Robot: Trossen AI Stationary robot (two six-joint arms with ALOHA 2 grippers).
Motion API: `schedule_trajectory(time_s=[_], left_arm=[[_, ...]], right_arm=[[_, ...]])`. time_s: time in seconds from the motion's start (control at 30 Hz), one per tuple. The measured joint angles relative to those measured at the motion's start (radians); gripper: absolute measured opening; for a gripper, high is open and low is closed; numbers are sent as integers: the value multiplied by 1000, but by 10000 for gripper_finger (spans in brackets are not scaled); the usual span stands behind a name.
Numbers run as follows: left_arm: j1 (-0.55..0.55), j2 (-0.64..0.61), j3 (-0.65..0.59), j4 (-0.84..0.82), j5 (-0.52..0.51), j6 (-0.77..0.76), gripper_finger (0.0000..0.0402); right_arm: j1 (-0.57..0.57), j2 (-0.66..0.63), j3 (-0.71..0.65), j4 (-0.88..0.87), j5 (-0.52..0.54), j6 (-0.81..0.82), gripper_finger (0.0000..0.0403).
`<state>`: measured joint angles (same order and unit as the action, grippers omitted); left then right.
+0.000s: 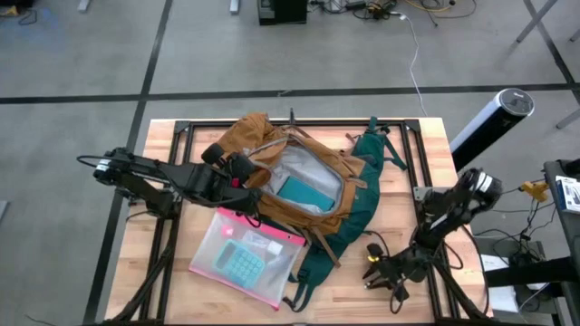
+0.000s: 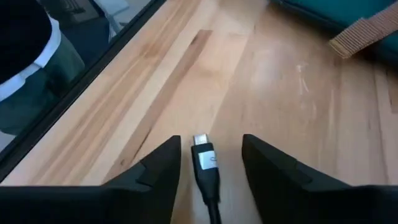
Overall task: Unpack backpack
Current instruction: Put the charger cable into the brown backpack
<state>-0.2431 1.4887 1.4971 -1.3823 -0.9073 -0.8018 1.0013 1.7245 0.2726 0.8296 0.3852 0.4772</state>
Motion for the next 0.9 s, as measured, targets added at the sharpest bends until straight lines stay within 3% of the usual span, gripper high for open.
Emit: schedule_trajectory(time_s=[0.13, 0.33, 0.53, 0.63, 0.73, 0.9], left_arm=[[8, 0, 0, 0, -1, 3, 0], [27, 0, 0, 0, -2, 4, 0], [32, 0, 0, 3, -2, 7, 0], [32, 0, -1, 4, -2, 7, 0], [32, 0, -1, 6, -2, 7, 0], [35, 0, -1, 13, -2, 7, 0]], right_arm=[[30, 90, 23, 30, 69, 20, 147], [33, 126, 23, 51, 101, 36, 26], [28, 75, 19, 11, 79, -34, 29], [7, 4, 15, -29, 59, -82, 10], [-19, -95, 32, -165, 52, -129, 1], [-46, -291, 120, -544, 90, -196, 3]])
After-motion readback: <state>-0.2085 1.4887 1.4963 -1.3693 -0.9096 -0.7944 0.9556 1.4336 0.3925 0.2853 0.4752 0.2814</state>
